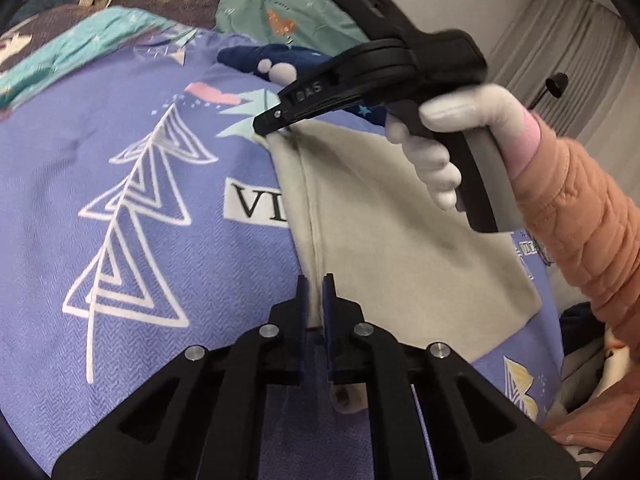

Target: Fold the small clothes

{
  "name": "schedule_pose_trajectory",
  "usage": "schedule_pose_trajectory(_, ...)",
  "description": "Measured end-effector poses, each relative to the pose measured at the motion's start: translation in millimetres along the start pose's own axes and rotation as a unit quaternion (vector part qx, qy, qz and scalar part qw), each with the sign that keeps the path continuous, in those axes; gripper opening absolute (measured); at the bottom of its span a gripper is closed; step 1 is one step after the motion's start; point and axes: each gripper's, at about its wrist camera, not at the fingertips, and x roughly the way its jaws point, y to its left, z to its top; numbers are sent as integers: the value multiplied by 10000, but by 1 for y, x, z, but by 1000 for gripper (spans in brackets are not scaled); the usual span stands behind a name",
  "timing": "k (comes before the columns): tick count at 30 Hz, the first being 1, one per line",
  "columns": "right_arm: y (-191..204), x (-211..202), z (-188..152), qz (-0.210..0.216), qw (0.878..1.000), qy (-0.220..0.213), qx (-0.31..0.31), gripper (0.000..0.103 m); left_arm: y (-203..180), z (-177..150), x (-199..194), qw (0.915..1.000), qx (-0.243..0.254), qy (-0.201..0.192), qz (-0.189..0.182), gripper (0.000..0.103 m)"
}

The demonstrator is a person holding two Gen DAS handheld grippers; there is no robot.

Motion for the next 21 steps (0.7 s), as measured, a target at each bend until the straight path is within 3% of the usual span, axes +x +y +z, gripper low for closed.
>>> schedule_pose_trajectory(4,-10,-30,-4,-67,9978,-537,379,12,8,-4,-8,9998,-111,-7,164,11)
schedule_pose_trajectory(5,-12,-46,-8,-57,9966,-718,395,19,12,-6,-11,9997,-193,-8,172,11)
schedule_pose_trajectory(8,-10,-71,-29,-300,9946,-983,115,23,29,-4,-16,9987,-496,-114,78,11)
schedule_pose_trajectory(11,-19,-66,-47,-257,9965,-771,202,23,35,-3,-18,9977,-607,-183,-239,13)
schedule_pose_trajectory(14,-29,-26,-70,-72,9979,-220,606,23,34,-2,-5,9956,-659,-8,-663,22)
schedule_pose_trajectory(16,-24,-21,-79,-204,9968,-582,512,23,31,-4,0,9962,-657,109,-557,22)
schedule_pose_trajectory(18,-18,-27,-80,-354,9962,-664,429,23,31,-4,-3,9964,-665,93,-514,23)
schedule_pose_trajectory(21,-19,-50,-87,-118,9938,-850,707,22,32,-9,-8,9962,-724,53,-474,22)
